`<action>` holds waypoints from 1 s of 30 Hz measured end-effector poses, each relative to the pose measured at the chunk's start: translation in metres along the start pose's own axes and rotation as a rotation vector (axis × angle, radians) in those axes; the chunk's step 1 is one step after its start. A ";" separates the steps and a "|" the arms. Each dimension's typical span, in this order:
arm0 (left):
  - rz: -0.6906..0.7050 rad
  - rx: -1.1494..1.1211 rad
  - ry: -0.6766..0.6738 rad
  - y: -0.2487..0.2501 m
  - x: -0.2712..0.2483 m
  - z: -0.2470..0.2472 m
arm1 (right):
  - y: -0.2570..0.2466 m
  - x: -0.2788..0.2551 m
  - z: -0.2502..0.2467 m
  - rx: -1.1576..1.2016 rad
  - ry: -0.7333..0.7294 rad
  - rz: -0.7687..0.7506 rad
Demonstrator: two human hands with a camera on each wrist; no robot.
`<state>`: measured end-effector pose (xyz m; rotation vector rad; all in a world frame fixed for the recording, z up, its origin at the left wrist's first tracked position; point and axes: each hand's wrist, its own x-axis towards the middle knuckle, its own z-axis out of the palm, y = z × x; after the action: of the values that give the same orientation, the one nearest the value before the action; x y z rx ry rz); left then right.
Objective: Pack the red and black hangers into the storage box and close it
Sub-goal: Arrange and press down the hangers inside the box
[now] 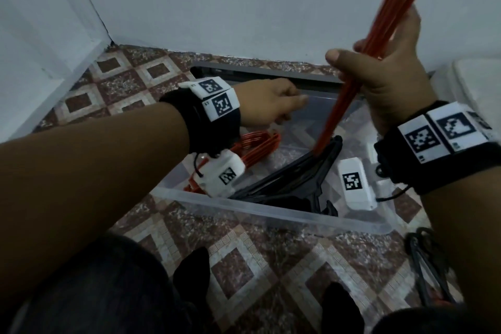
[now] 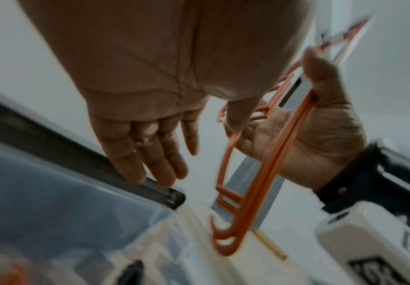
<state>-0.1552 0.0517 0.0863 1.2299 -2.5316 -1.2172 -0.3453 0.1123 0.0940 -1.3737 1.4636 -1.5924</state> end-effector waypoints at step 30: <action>0.071 0.807 0.040 -0.062 0.027 -0.010 | 0.053 -0.022 0.033 -1.472 -0.531 -0.118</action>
<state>-0.1303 0.0039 0.0436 1.2108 -3.0988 -0.1052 -0.3201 0.1077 0.0331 -2.3346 2.2122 0.1576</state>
